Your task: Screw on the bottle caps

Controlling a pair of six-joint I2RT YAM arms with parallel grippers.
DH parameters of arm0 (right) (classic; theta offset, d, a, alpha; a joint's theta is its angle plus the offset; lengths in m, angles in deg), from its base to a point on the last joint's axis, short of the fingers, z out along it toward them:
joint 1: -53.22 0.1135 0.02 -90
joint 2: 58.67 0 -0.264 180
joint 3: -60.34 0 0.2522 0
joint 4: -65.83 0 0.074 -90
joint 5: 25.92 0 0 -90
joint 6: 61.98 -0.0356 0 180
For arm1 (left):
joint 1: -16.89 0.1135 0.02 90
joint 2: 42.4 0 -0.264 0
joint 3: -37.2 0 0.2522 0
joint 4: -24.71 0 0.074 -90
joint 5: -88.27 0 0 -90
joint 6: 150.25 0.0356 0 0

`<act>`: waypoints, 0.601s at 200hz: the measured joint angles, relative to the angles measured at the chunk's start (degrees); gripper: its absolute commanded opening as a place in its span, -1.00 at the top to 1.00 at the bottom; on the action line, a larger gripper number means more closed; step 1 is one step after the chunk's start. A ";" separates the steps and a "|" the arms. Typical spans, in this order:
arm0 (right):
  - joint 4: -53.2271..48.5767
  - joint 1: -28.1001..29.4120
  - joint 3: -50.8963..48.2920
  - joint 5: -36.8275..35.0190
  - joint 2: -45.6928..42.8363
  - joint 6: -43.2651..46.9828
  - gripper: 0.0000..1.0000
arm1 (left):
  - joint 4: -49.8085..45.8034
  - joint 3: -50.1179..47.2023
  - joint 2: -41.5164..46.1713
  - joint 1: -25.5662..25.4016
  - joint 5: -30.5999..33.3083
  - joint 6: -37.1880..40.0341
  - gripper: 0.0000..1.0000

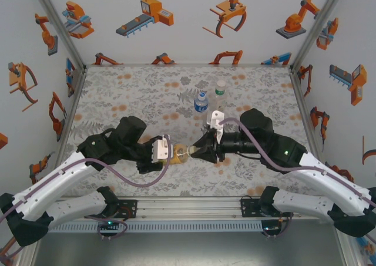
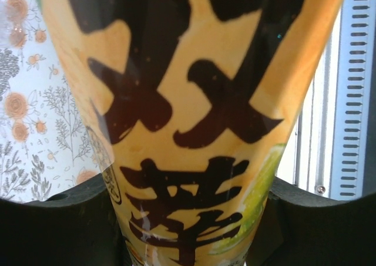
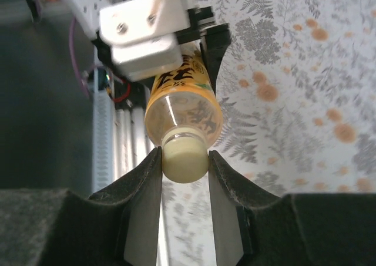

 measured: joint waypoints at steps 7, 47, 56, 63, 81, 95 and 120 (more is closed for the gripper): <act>0.57 0.00 -0.15 -1.55 -0.07 -4.57 1.00 | 0.35 -0.04 0.07 0.00 0.26 0.00 1.00; -0.44 0.00 0.02 -11.21 0.46 -31.65 1.00 | 3.61 -1.18 0.31 0.02 2.67 0.00 1.00; -1.55 0.00 0.20 -13.00 0.79 -37.27 1.00 | 4.22 -1.66 0.31 0.02 3.21 0.00 1.00; -2.58 0.00 0.35 -14.32 1.11 -41.97 1.00 | 4.50 -1.97 0.31 0.07 3.61 0.04 1.00; -5.81 0.00 1.07 -16.98 1.97 -52.43 1.00 | 4.59 -2.19 -0.02 0.07 4.50 0.20 1.00; -8.59 0.00 2.45 -18.71 2.95 -58.18 1.00 | 4.94 -2.19 -0.52 0.07 4.92 0.20 1.00; -11.32 0.00 3.58 -21.16 3.98 -64.02 1.00 | 5.38 -2.21 -1.07 0.07 5.75 0.20 1.00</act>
